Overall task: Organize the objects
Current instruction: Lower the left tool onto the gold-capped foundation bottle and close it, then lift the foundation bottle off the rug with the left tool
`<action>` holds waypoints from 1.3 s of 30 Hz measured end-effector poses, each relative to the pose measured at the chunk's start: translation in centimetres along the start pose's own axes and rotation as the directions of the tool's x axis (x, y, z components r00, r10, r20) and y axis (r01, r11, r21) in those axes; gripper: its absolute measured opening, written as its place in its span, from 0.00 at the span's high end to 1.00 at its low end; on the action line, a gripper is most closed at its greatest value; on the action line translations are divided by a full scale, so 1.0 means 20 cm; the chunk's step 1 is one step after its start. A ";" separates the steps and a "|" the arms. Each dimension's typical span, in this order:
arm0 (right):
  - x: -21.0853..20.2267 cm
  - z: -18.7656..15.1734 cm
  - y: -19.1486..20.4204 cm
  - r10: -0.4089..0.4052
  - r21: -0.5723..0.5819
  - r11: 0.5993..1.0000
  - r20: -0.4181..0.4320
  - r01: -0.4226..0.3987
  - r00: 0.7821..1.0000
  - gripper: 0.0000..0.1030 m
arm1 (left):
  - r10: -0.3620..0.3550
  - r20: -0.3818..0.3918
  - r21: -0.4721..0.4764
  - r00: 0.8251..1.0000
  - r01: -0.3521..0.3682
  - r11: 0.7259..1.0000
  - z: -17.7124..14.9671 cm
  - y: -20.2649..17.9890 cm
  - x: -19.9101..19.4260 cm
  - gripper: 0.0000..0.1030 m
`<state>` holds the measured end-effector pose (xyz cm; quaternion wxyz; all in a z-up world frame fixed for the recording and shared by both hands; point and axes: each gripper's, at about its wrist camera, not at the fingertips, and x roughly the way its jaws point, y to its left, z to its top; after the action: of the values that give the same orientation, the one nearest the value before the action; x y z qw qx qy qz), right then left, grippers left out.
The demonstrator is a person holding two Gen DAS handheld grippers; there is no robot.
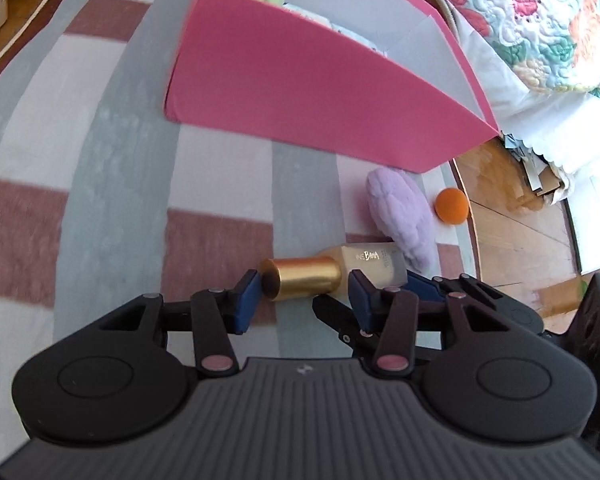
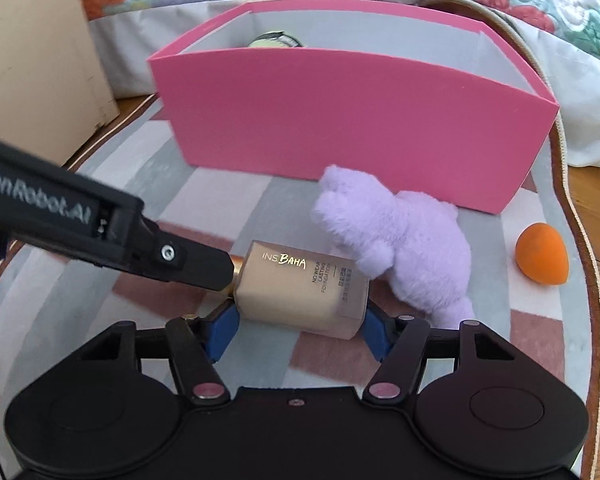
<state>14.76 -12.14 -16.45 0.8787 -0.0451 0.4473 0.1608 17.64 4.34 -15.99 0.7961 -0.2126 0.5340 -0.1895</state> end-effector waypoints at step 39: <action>-0.23 -0.18 -0.04 0.121 -0.108 0.987 0.017 -0.119 0.992 0.32 | 0.173 0.043 0.075 0.984 -0.176 0.981 -0.21 -0.28 -0.07 0.48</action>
<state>9.76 -14.73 -15.02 0.8689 -0.0632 0.4295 0.2376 12.83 -0.12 -13.30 0.8270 -0.1369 0.5282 -0.1356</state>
